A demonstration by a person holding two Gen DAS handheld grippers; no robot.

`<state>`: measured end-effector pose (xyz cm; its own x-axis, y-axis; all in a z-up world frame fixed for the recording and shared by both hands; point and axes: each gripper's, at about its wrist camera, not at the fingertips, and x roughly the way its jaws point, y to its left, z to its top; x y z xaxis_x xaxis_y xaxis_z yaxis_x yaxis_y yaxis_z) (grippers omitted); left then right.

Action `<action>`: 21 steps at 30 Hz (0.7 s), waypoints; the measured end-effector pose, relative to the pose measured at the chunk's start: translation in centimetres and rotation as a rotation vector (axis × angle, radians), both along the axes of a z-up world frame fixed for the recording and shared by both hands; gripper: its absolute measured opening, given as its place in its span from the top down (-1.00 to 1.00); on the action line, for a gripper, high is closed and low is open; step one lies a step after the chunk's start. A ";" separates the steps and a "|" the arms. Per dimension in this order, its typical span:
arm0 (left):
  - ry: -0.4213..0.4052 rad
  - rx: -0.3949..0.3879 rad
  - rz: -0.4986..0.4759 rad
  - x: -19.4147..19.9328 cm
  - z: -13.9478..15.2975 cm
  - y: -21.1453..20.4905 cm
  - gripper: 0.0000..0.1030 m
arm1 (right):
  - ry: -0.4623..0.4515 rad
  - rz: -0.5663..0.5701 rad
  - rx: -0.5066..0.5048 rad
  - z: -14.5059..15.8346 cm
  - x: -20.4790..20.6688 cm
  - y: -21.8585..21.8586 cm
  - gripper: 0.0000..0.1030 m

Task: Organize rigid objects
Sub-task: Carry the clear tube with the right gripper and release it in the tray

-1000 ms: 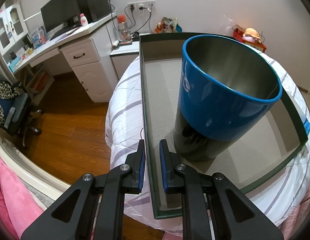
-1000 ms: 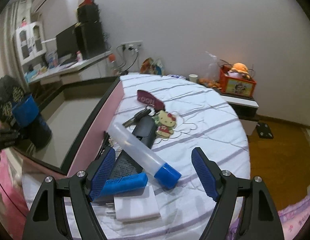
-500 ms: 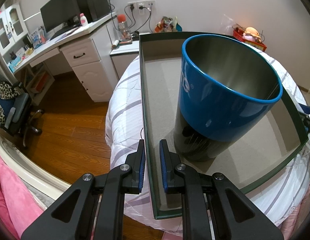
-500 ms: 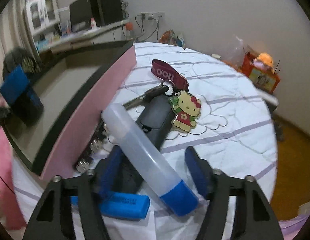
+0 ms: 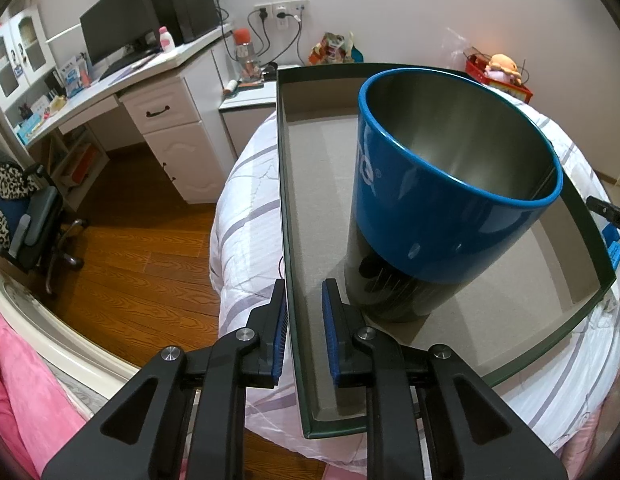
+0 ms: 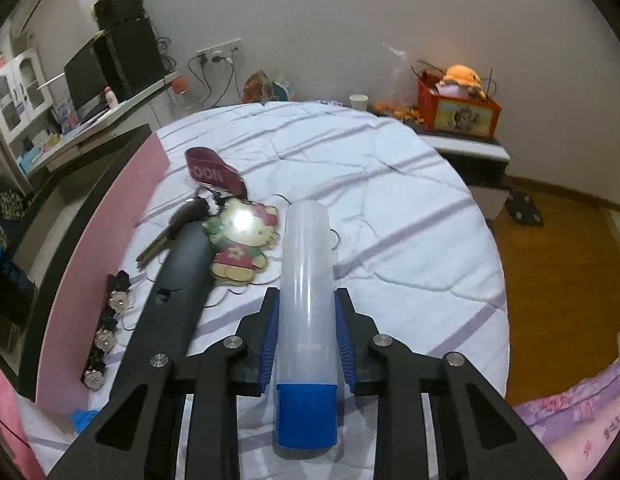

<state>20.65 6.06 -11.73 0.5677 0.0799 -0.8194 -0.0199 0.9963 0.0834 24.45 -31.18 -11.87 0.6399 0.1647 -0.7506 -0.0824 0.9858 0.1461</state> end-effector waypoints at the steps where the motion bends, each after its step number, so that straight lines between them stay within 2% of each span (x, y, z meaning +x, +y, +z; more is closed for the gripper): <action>1: 0.000 0.000 0.000 0.0 0.0 0.0 0.70 | -0.006 -0.001 0.009 0.0 -0.2 -0.1 0.45; 3: 0.000 0.001 0.000 0.0 0.0 0.0 0.70 | -0.005 -0.001 -0.001 0.2 -0.5 0.0 0.28; 4: 0.000 0.001 0.000 0.0 0.0 0.0 0.70 | -0.006 -0.002 -0.010 0.3 -0.8 0.1 0.09; 5: -0.001 0.000 0.000 0.0 0.0 0.0 0.70 | -0.011 -0.001 -0.019 0.3 -1.2 0.3 0.03; 7: 0.000 -0.001 0.000 0.0 0.0 0.0 0.70 | -0.007 0.002 -0.033 0.1 -1.2 0.6 0.02; 9: 0.000 -0.002 -0.001 0.0 0.0 0.0 0.67 | -0.019 -0.004 -0.041 -0.1 -1.3 0.6 0.05; 10: 0.000 -0.004 -0.001 0.0 0.0 0.0 0.66 | -0.023 -0.010 -0.045 -0.1 -1.3 0.6 0.33; 11: 0.000 -0.003 -0.002 0.0 0.0 -0.1 0.66 | -0.026 -0.012 -0.054 -0.1 -1.3 0.6 0.49; 16: -0.001 -0.008 -0.002 0.0 -0.1 -0.2 0.65 | -0.063 -0.013 -0.049 0.6 -1.6 0.5 0.49; 21: -0.002 -0.014 -0.001 -0.1 -0.2 -0.3 0.65 | -0.124 -0.012 -0.048 3.1 -2.0 1.5 0.49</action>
<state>20.53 5.79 -11.89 0.5696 0.0680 -0.8191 -0.0190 0.9974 0.0696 22.50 -29.73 -8.81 0.7299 0.1221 -0.6725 -0.0847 0.9925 0.0882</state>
